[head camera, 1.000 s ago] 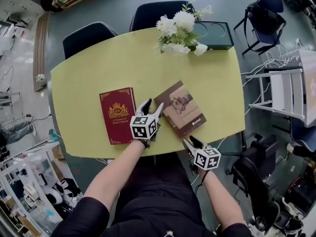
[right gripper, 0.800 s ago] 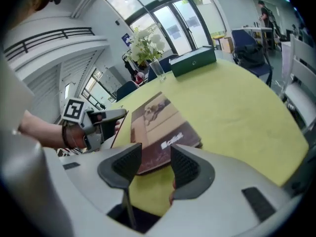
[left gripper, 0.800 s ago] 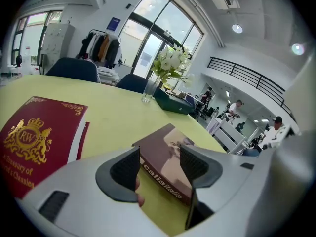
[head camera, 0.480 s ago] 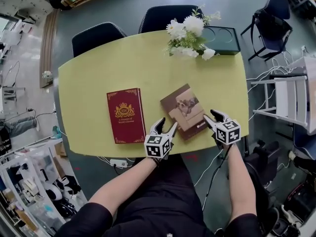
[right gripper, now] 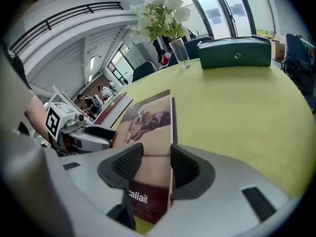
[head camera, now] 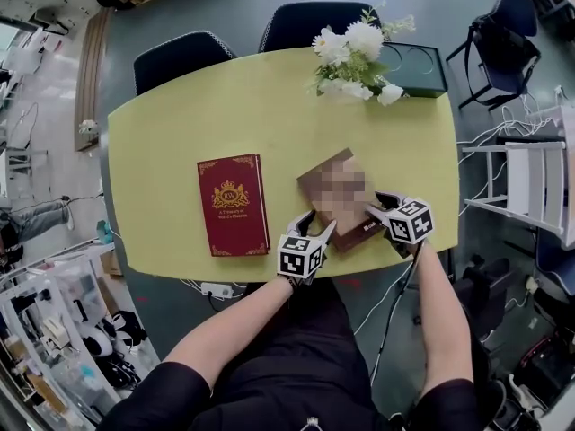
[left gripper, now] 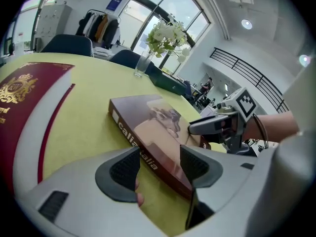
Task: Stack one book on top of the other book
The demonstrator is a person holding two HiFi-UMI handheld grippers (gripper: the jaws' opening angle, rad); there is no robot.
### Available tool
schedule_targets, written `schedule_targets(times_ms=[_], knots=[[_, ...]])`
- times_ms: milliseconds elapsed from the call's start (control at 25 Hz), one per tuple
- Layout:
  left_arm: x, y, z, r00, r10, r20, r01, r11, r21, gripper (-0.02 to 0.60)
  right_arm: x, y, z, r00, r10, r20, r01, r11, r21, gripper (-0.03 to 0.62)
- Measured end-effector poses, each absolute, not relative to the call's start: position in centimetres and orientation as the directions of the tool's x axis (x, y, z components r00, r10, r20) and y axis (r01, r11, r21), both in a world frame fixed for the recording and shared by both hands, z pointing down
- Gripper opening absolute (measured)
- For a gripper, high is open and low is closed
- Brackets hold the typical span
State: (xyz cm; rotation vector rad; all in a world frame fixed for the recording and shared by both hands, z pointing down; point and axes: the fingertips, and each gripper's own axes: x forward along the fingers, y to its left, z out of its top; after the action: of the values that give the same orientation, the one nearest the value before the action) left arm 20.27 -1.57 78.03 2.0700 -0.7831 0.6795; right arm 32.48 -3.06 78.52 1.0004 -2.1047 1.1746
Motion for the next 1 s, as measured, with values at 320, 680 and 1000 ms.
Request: schedule_targets(times_ms=[320,680,1000], knots=[[19.6,-1.7,78.1,0.653,-0.309,0.691,-0.74,-0.453,0.497,0.261,31.3,-2.3,78.0,-0.562,-0.386,0.731,-0.825,0.326,-0.462,0.178],[17.8,-3.7,74.3,0.658,-0.359,0.662,-0.734,-0.503,0.456,0.261,29.2,-1.4,74.2,-0.503,-0.487,0.714,-0.862,0.221,-0.456,0.17],[13.5,-5.8,70.0,0.632,-0.422,0.649,-0.759,-0.507,0.409,0.261,24.7,-1.7,69.7,-0.494,-0.53,0.689,-0.856,0.161,-0.49,0.147]])
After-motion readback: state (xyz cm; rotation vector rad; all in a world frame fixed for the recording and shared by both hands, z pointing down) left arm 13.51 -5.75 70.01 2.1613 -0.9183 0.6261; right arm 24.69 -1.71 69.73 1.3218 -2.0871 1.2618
